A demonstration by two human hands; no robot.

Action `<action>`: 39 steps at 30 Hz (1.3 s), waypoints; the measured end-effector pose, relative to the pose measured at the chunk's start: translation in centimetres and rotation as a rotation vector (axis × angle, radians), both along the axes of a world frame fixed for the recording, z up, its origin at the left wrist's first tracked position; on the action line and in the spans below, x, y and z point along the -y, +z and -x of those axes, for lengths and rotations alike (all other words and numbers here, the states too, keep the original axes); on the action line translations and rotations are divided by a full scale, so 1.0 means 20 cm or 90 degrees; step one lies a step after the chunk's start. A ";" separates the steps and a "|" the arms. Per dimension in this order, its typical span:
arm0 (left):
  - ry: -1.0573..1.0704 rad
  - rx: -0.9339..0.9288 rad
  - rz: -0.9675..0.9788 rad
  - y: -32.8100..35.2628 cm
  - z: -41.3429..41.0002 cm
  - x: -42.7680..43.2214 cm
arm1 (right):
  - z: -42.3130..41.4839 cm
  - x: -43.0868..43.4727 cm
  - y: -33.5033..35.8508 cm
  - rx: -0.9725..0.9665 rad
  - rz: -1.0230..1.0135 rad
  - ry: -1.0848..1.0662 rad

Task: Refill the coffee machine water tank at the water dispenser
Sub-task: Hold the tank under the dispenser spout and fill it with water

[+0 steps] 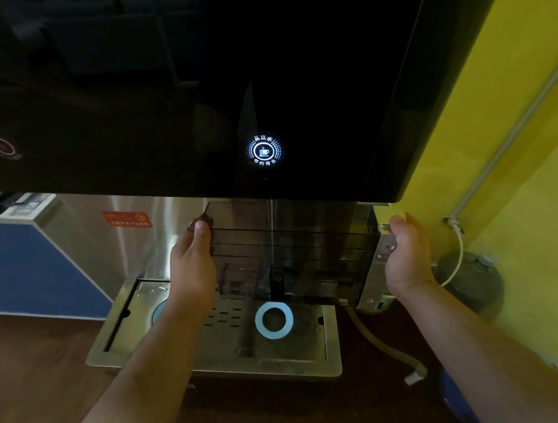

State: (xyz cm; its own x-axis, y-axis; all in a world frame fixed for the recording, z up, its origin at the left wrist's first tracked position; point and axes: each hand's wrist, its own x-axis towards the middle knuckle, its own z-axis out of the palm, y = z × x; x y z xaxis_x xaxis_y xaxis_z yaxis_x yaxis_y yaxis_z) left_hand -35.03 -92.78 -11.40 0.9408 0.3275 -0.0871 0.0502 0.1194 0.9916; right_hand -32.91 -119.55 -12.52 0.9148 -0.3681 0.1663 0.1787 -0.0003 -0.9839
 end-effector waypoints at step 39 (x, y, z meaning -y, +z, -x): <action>0.013 0.444 -0.694 0.18 0.20 0.07 | 0.00 0.00 -0.01 0.084 0.055 0.079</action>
State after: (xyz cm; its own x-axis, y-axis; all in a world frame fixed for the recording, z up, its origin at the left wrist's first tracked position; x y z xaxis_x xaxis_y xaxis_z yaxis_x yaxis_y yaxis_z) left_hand -39.02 -94.25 -7.78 0.6737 -0.0667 0.7360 -0.5058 -0.7678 0.3933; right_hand -32.94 -119.64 -12.80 0.9205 -0.2333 0.3134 0.3097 -0.0532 -0.9493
